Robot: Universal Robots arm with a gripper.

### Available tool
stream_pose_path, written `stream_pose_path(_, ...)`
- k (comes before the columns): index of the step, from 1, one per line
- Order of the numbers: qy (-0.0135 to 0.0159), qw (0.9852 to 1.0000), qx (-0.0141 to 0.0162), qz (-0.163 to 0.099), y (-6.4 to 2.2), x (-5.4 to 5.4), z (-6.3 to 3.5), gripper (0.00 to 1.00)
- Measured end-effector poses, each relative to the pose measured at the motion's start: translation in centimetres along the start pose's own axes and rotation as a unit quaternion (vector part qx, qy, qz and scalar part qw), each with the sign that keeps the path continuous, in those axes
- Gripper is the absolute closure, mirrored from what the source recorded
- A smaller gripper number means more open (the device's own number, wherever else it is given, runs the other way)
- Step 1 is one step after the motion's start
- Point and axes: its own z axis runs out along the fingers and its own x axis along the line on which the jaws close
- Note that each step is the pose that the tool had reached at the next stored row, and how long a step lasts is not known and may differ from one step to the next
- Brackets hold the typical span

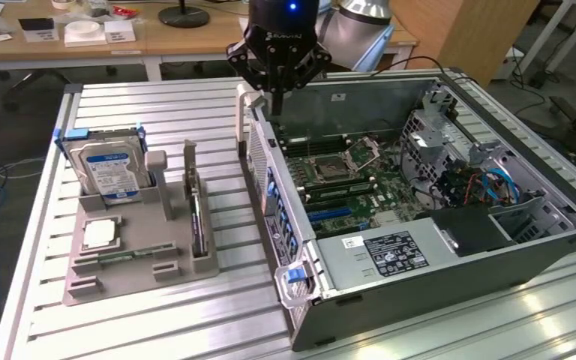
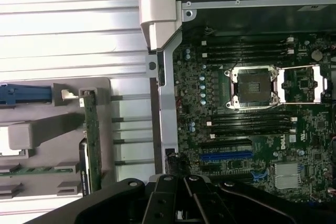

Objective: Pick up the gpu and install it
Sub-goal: 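Reach for the gpu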

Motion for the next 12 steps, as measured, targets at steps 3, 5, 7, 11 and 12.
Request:
stream_pose_path(3,0.0003,1.0000,0.0000,0.000,-0.11,0.6,0.00,0.89)
stream_pose_path(5,0.0005,1.0000,0.0000,0.000,-0.18,0.9,0.01,0.89)
stream_pose_path(7,0.0007,1.0000,0.0001,0.000,-0.26,1.1,0.01,0.89)
stream_pose_path(11,0.0011,1.0000,0.0000,0.000,-0.40,1.7,0.02,0.89)
stream_pose_path(12,0.0012,1.0000,0.0001,0.000,-0.43,1.8,0.02,0.89)
